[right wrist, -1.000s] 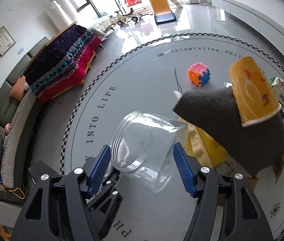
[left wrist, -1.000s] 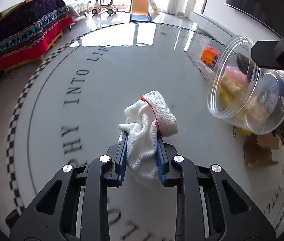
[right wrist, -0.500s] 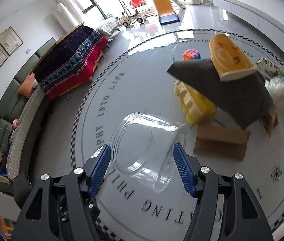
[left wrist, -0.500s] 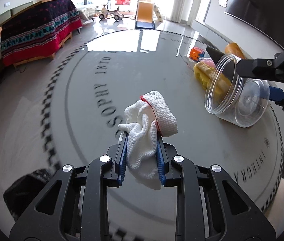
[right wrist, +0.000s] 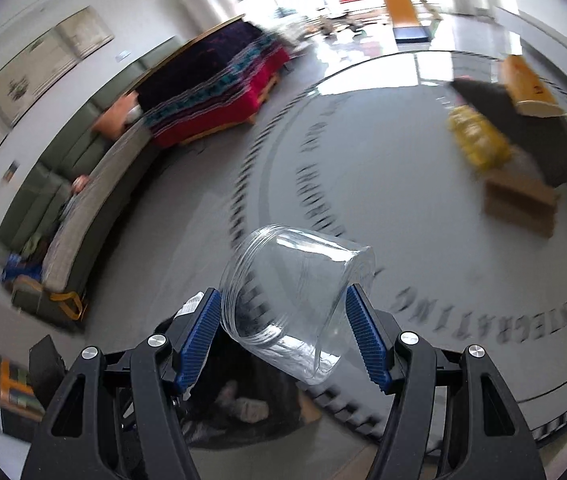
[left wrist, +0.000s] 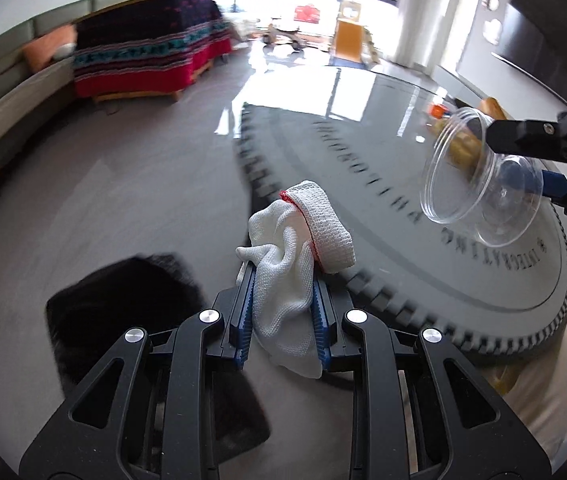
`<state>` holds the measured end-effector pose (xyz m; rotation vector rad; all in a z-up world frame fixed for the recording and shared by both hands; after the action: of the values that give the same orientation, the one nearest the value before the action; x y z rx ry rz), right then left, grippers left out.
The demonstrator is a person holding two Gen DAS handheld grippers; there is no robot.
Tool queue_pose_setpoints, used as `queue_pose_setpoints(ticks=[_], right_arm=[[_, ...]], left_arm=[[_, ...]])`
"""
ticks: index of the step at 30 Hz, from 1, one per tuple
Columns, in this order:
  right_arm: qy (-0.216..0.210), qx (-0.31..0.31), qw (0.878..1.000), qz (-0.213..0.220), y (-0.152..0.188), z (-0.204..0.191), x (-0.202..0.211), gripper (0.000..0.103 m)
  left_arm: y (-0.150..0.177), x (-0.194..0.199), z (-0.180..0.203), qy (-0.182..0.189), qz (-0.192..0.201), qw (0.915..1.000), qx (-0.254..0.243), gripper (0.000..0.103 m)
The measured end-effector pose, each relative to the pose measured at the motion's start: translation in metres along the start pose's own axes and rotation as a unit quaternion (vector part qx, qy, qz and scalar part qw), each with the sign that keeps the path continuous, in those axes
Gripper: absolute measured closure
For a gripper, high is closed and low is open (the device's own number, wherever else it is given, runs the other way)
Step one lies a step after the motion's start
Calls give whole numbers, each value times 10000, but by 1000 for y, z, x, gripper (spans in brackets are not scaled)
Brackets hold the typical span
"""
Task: Collect trash
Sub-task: 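Carry jar and towel over the black bin and open both tools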
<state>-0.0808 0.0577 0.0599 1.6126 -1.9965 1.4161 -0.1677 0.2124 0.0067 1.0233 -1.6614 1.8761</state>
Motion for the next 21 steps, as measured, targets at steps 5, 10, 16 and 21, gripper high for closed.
queue_pose_setpoints(ticks=[5, 10, 16, 21], right_arm=[[-405, 378, 9977, -399, 36, -53, -24, 37], [-577, 827, 9916, -812, 69, -98, -53, 37], [-637, 1145, 9842, -1188, 97, -127, -81, 37], [-600, 1287, 9805, -1360, 105, -145, -103, 37]], left_arm=[[37, 11, -55, -339, -210, 9978, 524, 78], [71, 19, -106, -700, -337, 9922, 972, 78], [103, 26, -157, -1044, -510, 9823, 1472, 78], [121, 33, -178, -1222, -543, 9746, 1795, 77]])
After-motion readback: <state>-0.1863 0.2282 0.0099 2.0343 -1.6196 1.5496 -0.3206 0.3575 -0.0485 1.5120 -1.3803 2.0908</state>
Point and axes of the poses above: each gripper's, at about its wrist camera, not at the fingertips, and x roughly against the way its jaws point, z to its right, y to its underside, the point moved 6 cm from there along -x, roughly the way its jaws point, and after that the axes turned 7 degrees about -y, right-handed, at the moved point
